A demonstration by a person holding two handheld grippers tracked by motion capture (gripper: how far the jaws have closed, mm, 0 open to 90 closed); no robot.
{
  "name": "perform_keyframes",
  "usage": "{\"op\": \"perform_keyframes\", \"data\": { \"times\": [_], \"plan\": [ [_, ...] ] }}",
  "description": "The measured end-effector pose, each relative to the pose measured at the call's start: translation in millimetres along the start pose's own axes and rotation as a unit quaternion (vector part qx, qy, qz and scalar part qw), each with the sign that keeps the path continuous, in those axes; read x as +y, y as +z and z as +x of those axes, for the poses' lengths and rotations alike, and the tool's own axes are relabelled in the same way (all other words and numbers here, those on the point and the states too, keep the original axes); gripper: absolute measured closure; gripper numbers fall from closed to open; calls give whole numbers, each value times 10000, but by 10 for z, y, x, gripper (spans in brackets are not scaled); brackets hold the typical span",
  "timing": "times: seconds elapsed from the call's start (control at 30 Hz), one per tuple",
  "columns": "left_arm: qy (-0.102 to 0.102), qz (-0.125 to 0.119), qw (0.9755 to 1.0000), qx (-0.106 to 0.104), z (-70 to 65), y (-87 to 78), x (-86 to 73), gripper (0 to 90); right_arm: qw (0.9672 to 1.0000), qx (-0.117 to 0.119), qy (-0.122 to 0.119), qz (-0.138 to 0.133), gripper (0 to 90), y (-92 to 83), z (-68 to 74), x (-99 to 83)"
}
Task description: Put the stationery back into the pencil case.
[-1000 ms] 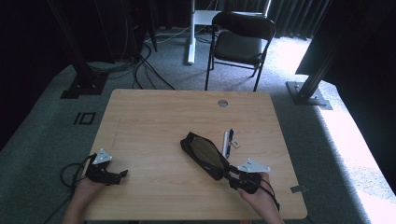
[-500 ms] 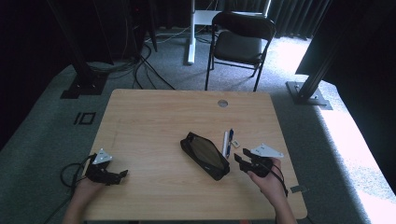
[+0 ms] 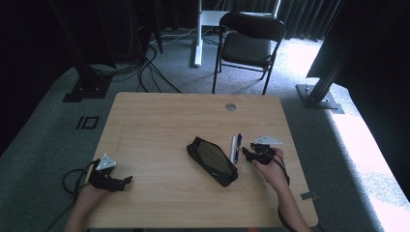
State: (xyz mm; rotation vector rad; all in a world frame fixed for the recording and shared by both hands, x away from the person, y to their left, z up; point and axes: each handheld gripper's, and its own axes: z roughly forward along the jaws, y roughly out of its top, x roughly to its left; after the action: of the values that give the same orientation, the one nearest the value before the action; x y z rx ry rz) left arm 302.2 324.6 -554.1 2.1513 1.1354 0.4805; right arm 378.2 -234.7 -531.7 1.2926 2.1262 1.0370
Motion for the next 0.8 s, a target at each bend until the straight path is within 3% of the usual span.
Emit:
{"op": "perform_keyframes", "data": {
  "times": [0.27, 0.33, 0.37, 0.8],
  "plan": [
    [-2, 0, 10000, 1, 0, 0, 0, 16, 9994, 33, 9, 333, 554, 208, -43, -20],
    [0, 1, 10000, 1, 0, 0, 0, 16, 9991, 6, 34, 432, 614, 253, -57, -30],
    [1, 2, 10000, 0, 0, 0, 0, 16, 9991, -9, 63, 428, 676, 253, -60, -28],
    [0, 1, 10000, 0, 0, 0, 0, 16, 9997, -26, 100, 230, 683, 8, -61, 128]
  ]
}}
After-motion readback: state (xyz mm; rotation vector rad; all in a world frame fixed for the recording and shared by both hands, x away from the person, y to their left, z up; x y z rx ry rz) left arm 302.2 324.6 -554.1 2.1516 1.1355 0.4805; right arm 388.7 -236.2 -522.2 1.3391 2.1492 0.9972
